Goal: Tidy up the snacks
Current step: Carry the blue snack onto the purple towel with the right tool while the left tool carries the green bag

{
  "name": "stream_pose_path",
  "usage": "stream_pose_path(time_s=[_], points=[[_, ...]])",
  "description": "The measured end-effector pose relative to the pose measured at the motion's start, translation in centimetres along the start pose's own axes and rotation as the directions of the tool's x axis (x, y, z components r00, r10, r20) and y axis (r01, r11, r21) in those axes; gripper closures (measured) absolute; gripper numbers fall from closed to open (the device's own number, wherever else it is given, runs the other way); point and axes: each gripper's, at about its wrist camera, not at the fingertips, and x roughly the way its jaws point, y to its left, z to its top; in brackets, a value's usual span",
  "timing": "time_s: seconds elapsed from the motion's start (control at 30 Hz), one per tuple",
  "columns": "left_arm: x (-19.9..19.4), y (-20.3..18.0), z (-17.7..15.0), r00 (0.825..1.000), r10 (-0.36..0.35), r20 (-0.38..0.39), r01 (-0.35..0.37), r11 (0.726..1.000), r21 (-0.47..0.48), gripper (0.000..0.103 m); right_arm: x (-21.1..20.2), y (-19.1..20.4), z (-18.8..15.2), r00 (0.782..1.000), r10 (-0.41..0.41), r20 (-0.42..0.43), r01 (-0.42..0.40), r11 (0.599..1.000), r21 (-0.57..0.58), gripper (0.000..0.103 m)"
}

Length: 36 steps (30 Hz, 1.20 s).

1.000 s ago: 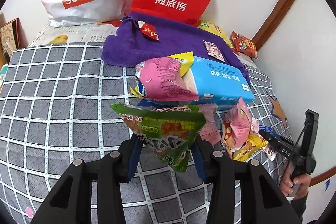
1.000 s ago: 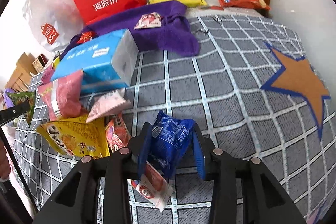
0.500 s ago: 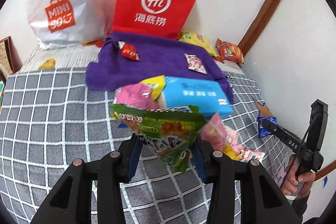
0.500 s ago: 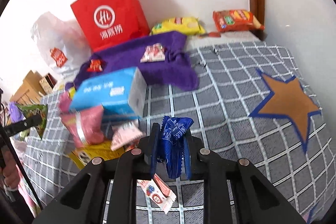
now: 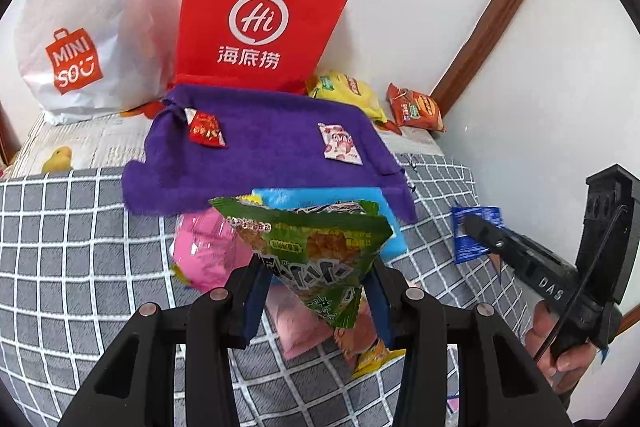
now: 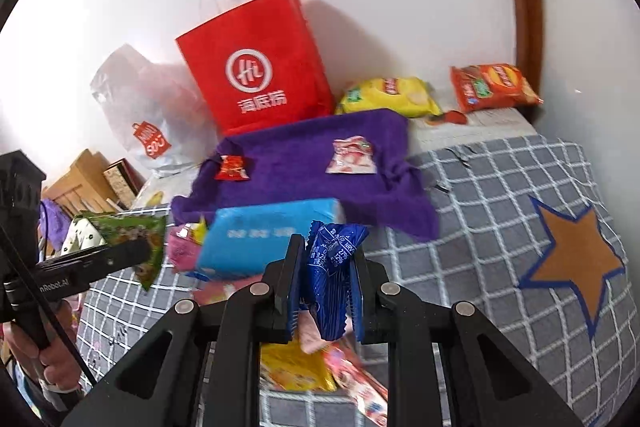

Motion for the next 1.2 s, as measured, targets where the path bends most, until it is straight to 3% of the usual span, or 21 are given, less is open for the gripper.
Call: stream_pose_path(time_s=[0.23,0.47,1.0,1.2], points=[[0.4,0.1,2.8,1.000,0.014,0.001,-0.015,1.000,0.012,0.061,2.3,3.2,2.3,0.999,0.053,-0.001,-0.053,0.997,-0.055,0.083],[0.7,1.0,5.8,0.999,0.039,0.016,-0.039,0.999,0.012,0.061,4.4,4.5,5.9,0.998,0.056,0.007,-0.056,0.995,-0.078,0.083],[3.1,5.1,11.6,0.996,0.081,0.032,-0.080,0.996,-0.029,0.061,9.1,2.3,11.5,1.000,0.022,0.016,-0.021,0.998,-0.058,0.083],[5.1,6.8,12.6,0.996,0.092,0.009,-0.091,0.994,-0.065,0.061,11.1,1.1,11.8,1.000,0.012,-0.009,-0.013,0.999,-0.043,0.083]])
